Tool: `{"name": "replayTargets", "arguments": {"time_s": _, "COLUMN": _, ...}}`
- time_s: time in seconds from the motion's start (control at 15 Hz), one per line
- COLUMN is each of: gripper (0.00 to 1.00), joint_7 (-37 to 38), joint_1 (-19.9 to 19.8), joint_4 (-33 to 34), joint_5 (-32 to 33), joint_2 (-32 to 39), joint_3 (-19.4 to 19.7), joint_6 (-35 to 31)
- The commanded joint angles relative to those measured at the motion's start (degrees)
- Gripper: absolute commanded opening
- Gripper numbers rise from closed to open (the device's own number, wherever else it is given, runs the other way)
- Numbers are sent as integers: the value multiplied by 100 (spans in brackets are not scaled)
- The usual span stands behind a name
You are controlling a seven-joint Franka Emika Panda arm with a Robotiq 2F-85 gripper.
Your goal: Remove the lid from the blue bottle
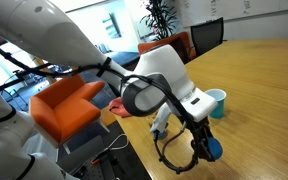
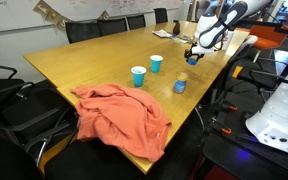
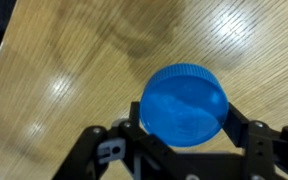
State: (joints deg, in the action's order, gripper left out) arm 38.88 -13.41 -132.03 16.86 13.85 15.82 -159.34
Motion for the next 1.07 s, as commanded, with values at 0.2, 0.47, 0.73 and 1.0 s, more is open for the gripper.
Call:
{"name": "replayTargets", "arguments": {"time_s": 0.2, "gripper": 54, "joint_7": -2, "joint_1": 462, "joint_4": 877, "joint_5": -934, "joint_2": 1534, "joint_3": 431, "joint_6": -545}}
{"name": "replayTargets", "arguments": {"time_s": 0.47, "gripper": 95, "joint_7": -87, "joint_1": 615, "joint_4": 1226, "joint_5": -1504, "joint_2": 1892, "joint_3": 465, "joint_6": -401}}
{"name": "replayTargets", "arguments": {"time_s": 0.73, "gripper": 100, "joint_7": -443, "joint_1": 397, "joint_4": 1109, "joint_5": -2269, "joint_2": 1047, "joint_3": 102, "joint_6": 194}}
{"name": "replayTargets", "arguments": {"time_s": 1.0, "gripper": 100, "joint_7": -840, "joint_1": 429, "joint_4": 904, "joint_5": -2447, "joint_2": -55, "joint_3": 188, "joint_6": 739}}
